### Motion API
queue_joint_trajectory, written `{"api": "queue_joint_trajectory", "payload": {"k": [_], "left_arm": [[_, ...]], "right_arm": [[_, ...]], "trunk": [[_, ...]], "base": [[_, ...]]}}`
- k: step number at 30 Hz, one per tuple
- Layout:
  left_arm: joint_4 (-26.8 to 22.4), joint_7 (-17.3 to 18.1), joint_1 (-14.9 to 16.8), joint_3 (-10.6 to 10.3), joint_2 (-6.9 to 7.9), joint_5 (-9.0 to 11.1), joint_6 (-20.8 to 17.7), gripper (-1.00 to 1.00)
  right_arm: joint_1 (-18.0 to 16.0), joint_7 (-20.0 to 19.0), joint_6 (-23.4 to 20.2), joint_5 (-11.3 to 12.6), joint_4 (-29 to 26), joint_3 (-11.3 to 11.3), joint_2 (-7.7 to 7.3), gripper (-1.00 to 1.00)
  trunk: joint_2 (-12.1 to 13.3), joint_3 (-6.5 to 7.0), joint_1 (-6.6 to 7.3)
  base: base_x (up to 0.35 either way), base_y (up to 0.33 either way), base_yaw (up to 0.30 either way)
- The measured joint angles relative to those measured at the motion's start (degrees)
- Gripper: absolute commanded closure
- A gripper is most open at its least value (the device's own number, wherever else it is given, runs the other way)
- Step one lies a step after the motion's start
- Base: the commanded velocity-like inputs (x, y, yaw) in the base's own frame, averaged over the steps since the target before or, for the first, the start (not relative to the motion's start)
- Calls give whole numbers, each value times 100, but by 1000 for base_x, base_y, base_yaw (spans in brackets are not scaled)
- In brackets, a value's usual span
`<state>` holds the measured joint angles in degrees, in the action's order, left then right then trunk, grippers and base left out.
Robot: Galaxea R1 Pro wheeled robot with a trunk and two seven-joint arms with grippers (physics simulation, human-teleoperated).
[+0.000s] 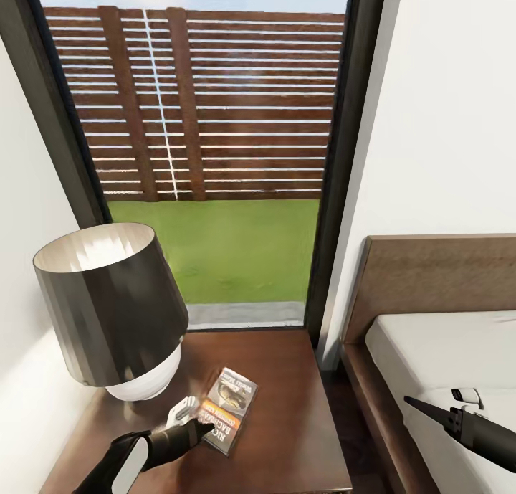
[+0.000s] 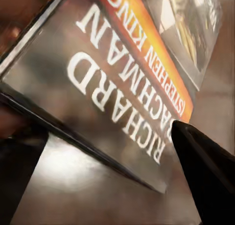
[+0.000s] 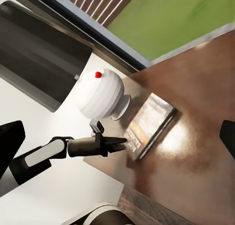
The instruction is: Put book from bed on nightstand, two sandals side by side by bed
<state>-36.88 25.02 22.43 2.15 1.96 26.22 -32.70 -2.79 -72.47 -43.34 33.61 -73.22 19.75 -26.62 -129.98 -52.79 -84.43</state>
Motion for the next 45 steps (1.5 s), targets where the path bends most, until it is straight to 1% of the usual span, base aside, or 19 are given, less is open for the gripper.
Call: {"api": "queue_joint_trajectory", "payload": {"k": [34, 39, 45], "left_arm": [[2, 0, -1, 5, 0, -6, -11, -100], [8, -17, -4, -3, 0, -69, -17, -100], [8, -17, -4, -3, 0, -69, -17, -100]], "right_arm": [[-3, 0, -1, 2, 1, 0, 0, -100], [-2, 0, -1, 1, 1, -6, 0, -100], [0, 0, -1, 2, 1, -2, 0, -100]], "trunk": [[0, 0, 0], [199, 88, 109], [440, 196, 241]], "base": [[0, 0, 0], [0, 0, 0], [0, 0, 0]]}}
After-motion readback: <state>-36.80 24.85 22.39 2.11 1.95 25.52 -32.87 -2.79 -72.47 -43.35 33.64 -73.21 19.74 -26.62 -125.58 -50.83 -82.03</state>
